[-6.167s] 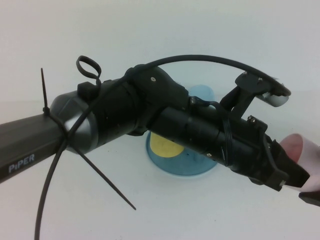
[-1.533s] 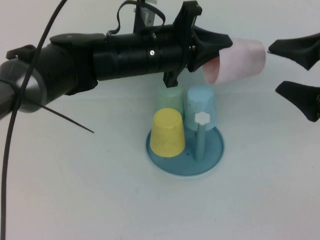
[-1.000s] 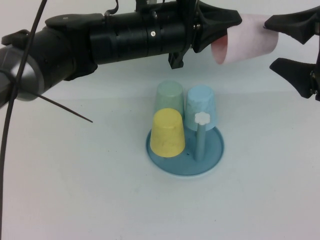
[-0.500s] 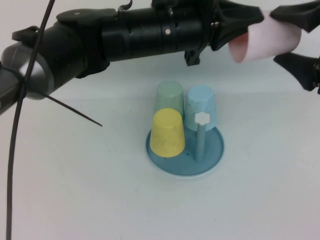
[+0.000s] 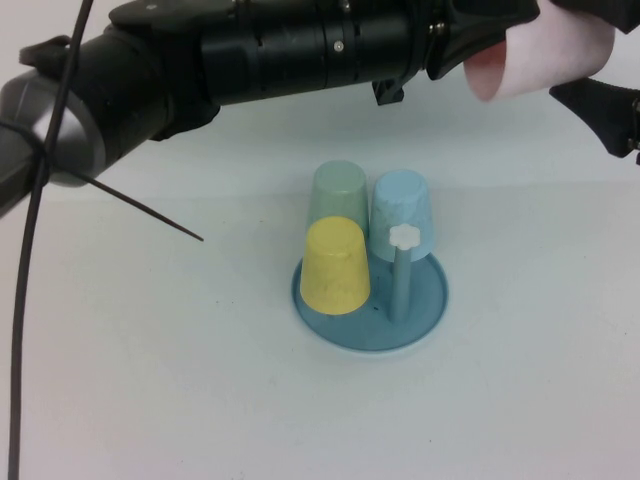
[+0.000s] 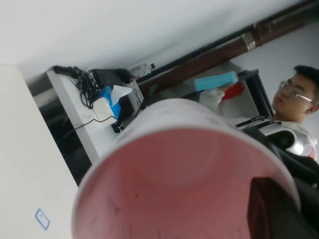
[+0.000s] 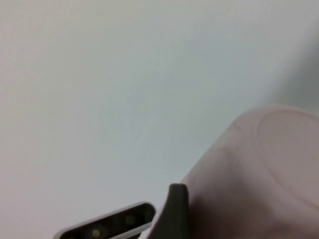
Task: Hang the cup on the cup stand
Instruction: Adjust the cup with two arms
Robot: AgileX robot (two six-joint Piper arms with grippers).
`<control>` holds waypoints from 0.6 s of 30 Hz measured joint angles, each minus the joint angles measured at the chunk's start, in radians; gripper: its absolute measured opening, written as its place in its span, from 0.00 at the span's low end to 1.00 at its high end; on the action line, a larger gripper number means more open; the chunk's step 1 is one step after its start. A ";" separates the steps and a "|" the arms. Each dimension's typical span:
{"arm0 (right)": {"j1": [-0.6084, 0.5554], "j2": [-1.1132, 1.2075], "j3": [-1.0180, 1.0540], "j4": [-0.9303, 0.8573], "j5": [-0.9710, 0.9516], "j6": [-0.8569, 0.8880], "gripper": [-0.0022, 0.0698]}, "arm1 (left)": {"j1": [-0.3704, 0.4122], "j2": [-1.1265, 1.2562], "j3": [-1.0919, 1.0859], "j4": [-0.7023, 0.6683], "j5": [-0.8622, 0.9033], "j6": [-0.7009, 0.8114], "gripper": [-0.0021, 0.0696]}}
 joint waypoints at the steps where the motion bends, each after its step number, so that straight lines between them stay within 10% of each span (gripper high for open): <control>1: 0.000 0.000 -0.002 0.003 0.005 0.011 0.95 | 0.000 0.000 -0.008 0.002 0.005 0.005 0.04; 18: 0.000 -0.006 -0.082 0.000 0.030 0.024 0.94 | 0.000 0.000 -0.065 -0.008 0.096 0.190 0.04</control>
